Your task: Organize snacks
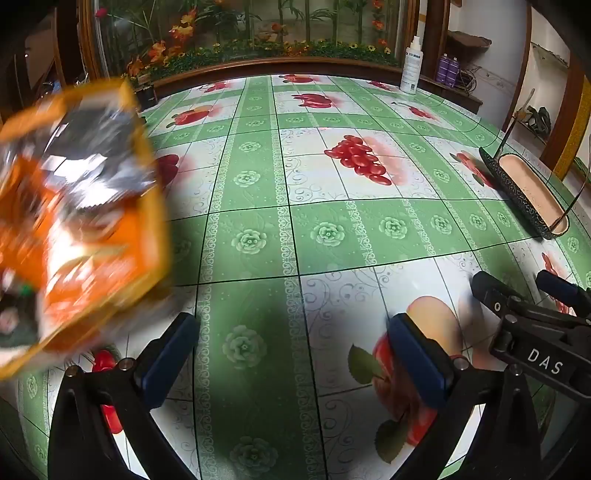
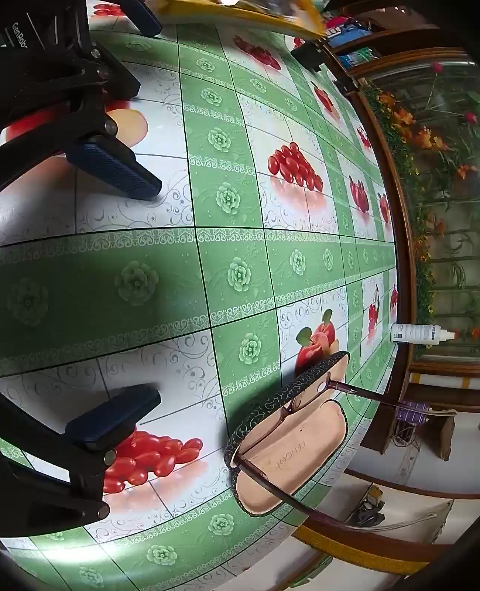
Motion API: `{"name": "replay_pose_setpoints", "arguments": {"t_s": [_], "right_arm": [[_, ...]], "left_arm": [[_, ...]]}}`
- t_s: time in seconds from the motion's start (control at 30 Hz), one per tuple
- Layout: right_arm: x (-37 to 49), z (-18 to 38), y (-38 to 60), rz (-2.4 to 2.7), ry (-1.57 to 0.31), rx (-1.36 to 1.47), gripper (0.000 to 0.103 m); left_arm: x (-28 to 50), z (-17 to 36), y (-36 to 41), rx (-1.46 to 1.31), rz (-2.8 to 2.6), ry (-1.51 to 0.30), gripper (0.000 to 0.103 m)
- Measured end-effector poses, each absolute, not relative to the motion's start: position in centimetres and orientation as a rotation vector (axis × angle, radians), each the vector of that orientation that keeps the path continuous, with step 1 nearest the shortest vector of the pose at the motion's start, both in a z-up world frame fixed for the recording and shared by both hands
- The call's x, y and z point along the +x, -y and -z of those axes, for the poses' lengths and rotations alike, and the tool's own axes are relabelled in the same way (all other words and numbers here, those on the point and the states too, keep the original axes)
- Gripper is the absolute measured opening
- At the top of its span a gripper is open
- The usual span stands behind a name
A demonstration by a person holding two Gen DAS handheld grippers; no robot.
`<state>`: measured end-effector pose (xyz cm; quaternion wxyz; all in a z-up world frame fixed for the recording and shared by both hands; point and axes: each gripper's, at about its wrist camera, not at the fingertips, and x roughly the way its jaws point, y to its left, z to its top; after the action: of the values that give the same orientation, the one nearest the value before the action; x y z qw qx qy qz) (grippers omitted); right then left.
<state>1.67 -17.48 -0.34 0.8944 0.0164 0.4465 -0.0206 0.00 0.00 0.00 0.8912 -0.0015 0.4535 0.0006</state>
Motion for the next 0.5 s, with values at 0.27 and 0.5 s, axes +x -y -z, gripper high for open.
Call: {"name": "replay_pose_setpoints", "arguments": {"t_s": [0.27,0.5], "right_arm": [[1.64,0.31,17.49,0.043,-0.923,0.032,0.102],[1.64,0.3,17.45,0.044,-0.923,0.031,0.102]], "left_arm": [[-0.03,-0.02,0.0,-0.003,-0.001,-0.941,0.103],[-0.05,-0.04,0.0,-0.003,-0.001,-0.941,0.103]]}}
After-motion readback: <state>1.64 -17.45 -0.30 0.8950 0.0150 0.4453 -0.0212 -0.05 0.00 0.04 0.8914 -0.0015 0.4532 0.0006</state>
